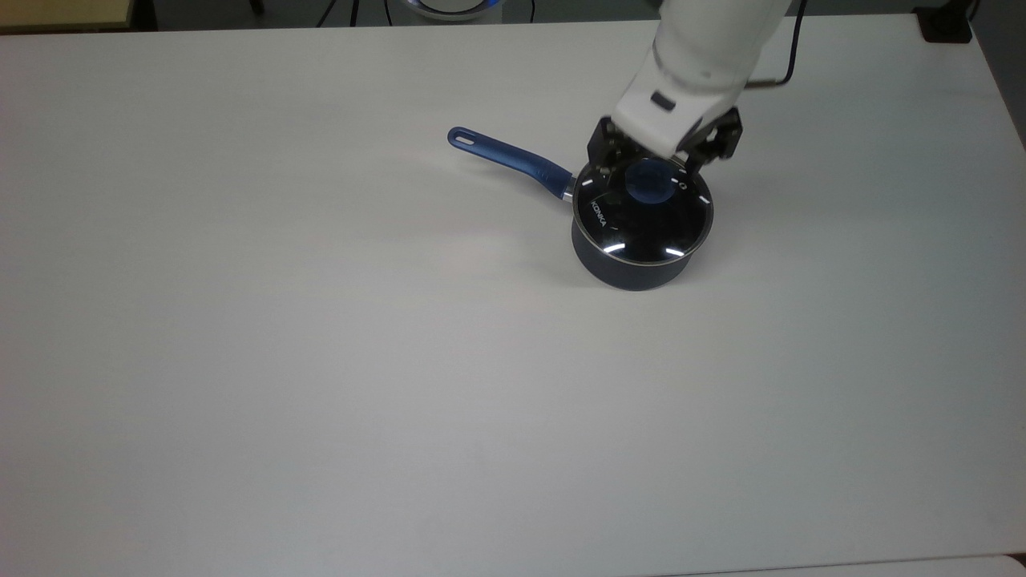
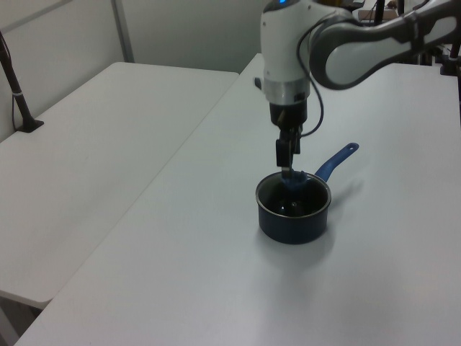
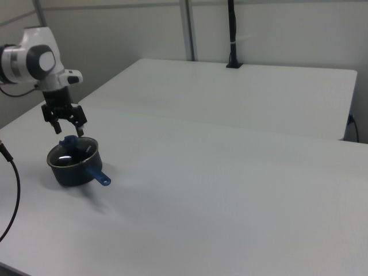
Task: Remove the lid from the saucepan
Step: 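Close the gripper on the blue knob of the glass lid, then lift the glass lid up off the saucepan rim, then carry the lid past the blue handle and lower it onto the table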
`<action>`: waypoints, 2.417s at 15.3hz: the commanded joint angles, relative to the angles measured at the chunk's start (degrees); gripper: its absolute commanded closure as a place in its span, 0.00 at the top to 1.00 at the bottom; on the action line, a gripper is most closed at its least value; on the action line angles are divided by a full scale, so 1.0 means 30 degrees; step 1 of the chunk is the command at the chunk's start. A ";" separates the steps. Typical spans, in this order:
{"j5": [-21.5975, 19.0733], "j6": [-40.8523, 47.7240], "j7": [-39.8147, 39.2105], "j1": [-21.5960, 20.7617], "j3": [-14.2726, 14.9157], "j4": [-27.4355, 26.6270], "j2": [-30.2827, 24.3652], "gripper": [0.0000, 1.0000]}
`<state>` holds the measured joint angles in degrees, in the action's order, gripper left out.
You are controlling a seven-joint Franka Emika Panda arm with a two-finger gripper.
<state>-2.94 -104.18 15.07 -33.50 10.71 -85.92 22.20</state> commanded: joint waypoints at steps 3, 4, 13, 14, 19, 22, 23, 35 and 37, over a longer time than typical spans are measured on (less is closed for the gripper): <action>0.0073 -0.0635 0.0544 -0.0698 0.0268 -0.0070 0.0716 1.00; 0.0073 -0.0547 0.0574 -0.0728 0.0268 -0.0070 0.0687 1.00; 0.0044 0.0243 0.0399 -0.0757 0.0238 -0.0187 0.0600 0.60; 0.0044 0.0332 0.0340 -0.0757 0.0267 -0.0187 0.0570 0.57; 0.0044 0.1326 0.0048 -0.0523 0.0268 -0.0012 0.0074 0.56; 0.0073 0.1709 -0.0129 -0.0290 0.0501 0.0018 -0.0718 0.55; 0.0073 0.1709 -0.0129 -0.0144 0.0473 0.0047 -0.0980 0.55; 0.0161 0.1915 -0.4694 0.5682 0.0502 0.0457 -0.1218 0.55; 0.0540 0.1798 -0.5661 0.7028 0.0502 0.0457 -0.0781 0.55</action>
<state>-2.70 -99.40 1.69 -15.95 12.34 -84.80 19.06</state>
